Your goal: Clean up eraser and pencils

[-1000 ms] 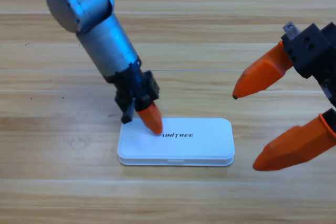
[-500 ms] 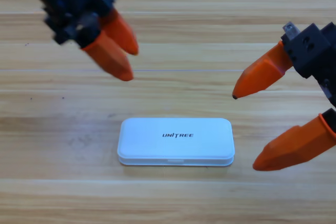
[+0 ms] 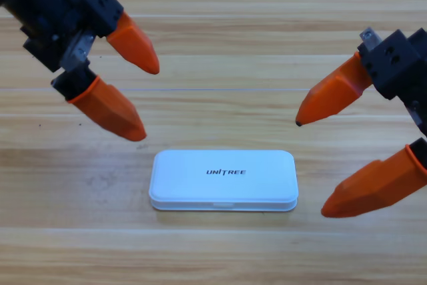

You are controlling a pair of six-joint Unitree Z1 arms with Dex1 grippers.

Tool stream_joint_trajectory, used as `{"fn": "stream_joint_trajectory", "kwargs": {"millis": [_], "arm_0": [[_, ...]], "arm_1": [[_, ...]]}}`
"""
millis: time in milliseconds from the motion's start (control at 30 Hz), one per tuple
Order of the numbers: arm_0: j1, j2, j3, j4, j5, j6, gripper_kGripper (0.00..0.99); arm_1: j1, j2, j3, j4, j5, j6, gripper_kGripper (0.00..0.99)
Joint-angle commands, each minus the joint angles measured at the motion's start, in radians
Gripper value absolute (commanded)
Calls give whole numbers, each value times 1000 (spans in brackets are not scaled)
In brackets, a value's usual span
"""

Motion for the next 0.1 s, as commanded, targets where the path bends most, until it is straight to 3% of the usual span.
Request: {"fn": "stream_joint_trajectory", "kwargs": {"millis": [33,100], "arm_0": [[-19,-36,38,-36,37,-25,990],[-19,-45,50,-59,51,-37,990]], "arm_1": [[-22,40,22,-13,13,6,983],[-22,41,24,-13,11,6,983]]}}
